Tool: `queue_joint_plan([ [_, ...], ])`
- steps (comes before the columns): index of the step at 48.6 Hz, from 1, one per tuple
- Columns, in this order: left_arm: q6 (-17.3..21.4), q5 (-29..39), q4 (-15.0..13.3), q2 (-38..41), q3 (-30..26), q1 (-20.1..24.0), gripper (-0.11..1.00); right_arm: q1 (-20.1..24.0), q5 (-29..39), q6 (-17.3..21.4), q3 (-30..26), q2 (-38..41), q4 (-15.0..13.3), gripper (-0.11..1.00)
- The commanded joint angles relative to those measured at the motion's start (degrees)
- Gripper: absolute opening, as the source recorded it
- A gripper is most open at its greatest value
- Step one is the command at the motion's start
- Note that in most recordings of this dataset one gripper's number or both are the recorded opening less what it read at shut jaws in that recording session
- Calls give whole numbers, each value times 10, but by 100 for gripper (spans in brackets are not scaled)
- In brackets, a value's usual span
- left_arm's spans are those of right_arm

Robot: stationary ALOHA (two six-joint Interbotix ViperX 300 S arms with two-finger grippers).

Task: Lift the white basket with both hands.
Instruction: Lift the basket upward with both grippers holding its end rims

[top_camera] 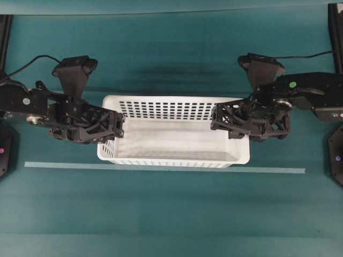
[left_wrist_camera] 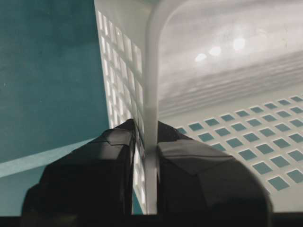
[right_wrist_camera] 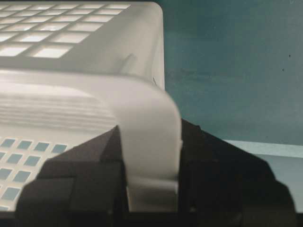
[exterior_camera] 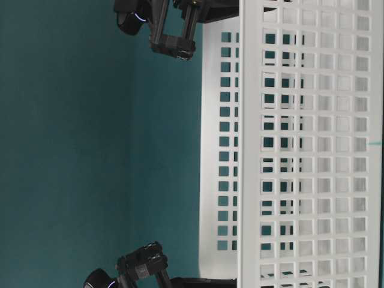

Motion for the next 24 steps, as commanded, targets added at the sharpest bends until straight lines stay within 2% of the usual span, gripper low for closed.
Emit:
queue_joint_plan([
  [1, -1, -4, 3, 10, -7, -3, 6, 1, -3, 4, -3, 14, -1, 18],
  [17, 1, -3, 3, 2, -22, -5, 6, 1, 1, -6, -8, 9, 1, 18],
  [24, 2, 18, 4, -21, -38, -8, 6, 1, 31, -5, -37, -16, 3, 18],
])
